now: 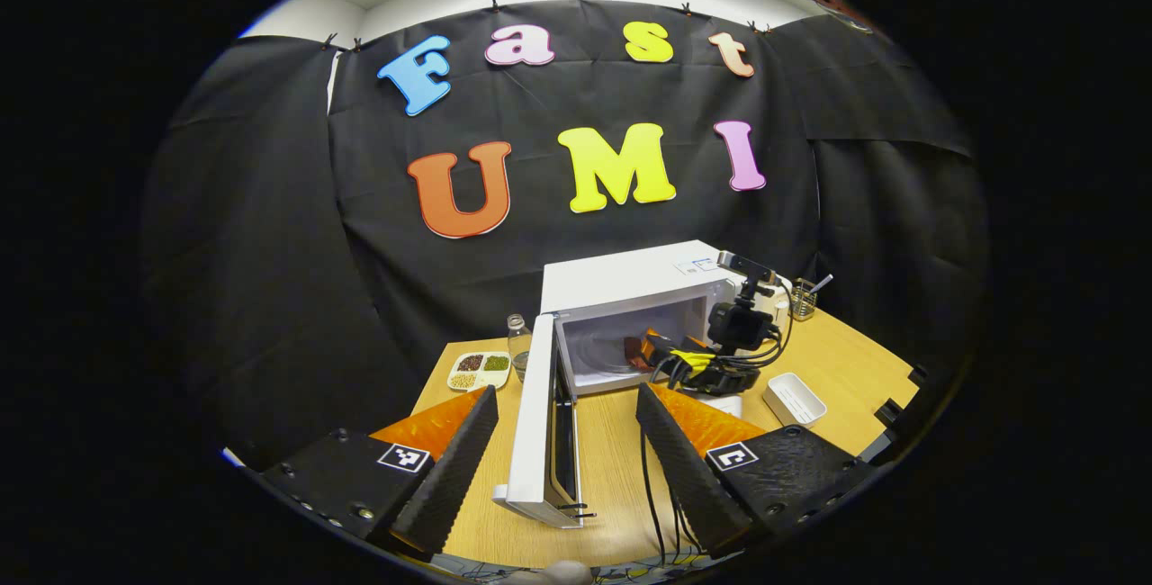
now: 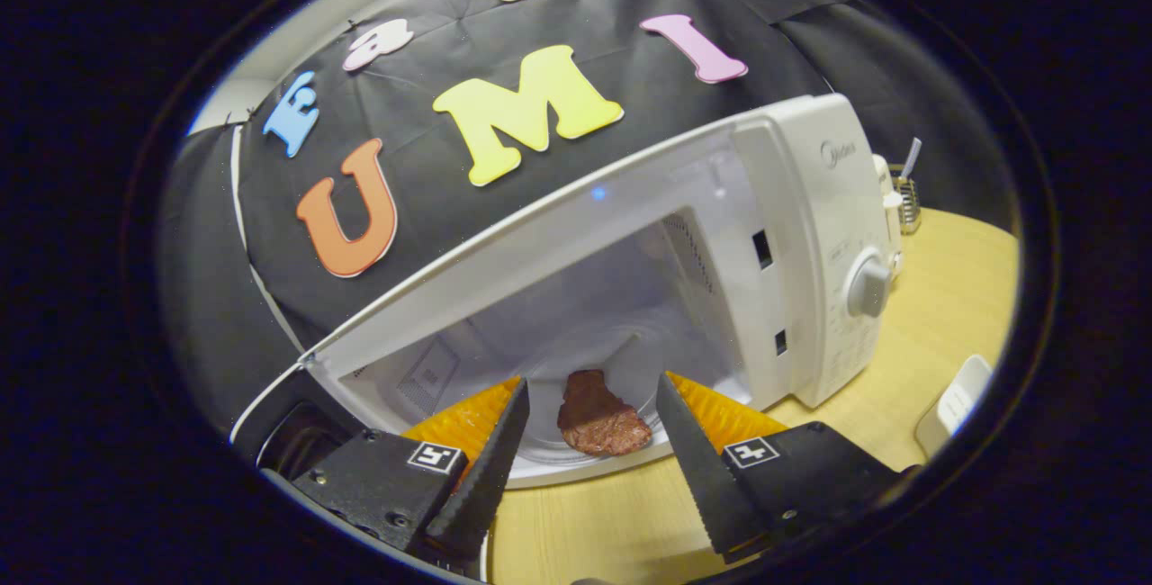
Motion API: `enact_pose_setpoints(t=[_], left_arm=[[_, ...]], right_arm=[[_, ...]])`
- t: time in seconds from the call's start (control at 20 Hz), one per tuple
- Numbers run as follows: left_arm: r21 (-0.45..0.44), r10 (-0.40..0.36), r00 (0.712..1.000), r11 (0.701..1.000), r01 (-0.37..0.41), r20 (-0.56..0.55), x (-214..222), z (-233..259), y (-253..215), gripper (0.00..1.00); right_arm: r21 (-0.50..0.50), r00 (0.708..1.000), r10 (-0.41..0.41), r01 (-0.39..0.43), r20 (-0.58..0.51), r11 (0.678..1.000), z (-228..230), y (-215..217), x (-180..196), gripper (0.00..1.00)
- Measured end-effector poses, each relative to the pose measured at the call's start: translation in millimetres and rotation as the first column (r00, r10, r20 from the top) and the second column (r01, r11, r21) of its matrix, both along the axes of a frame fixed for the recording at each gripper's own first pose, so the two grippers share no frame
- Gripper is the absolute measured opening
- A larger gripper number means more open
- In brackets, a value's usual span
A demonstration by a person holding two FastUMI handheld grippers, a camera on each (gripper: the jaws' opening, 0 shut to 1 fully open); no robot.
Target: Open the microwave oven with the left hand, put the food in, and close the microwave oven.
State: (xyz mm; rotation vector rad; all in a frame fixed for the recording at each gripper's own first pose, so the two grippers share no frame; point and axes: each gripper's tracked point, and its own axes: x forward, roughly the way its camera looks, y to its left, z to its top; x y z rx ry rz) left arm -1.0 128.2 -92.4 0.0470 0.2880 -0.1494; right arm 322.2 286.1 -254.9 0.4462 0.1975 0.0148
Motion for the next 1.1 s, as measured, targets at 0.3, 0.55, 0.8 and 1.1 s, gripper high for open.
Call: enact_pose_setpoints(t=[0.3,0.55,0.8,1.1], left_arm=[[-0.069,0.031,0.997,0.997,-0.026,0.068,2.6,22.0,9.0,0.96],[-0.08,0.084,0.989,0.994,-0.075,0.12,1.7,36.3,28.7,0.96],[-0.098,0.136,0.981,0.987,-0.123,0.139,-4.5,29.5,50.3,0.95],[-0.099,0.212,0.965,0.975,-0.199,0.155,-5.0,8.8,88.2,0.88]], right_arm=[[-0.1,0.997,0.072,-0.067,0.041,0.993,79.3,-50.7,-69.1,0.8],[-0.226,0.991,0.113,-0.094,0.073,0.97,129.4,-93.2,-125.9,0.95],[-0.33,0.99,0.122,-0.093,0.069,0.94,163.5,-127.8,-186.6,1.0],[-0.425,0.993,0.113,-0.085,0.041,0.901,186.0,-165.1,-250.0,1.0]])
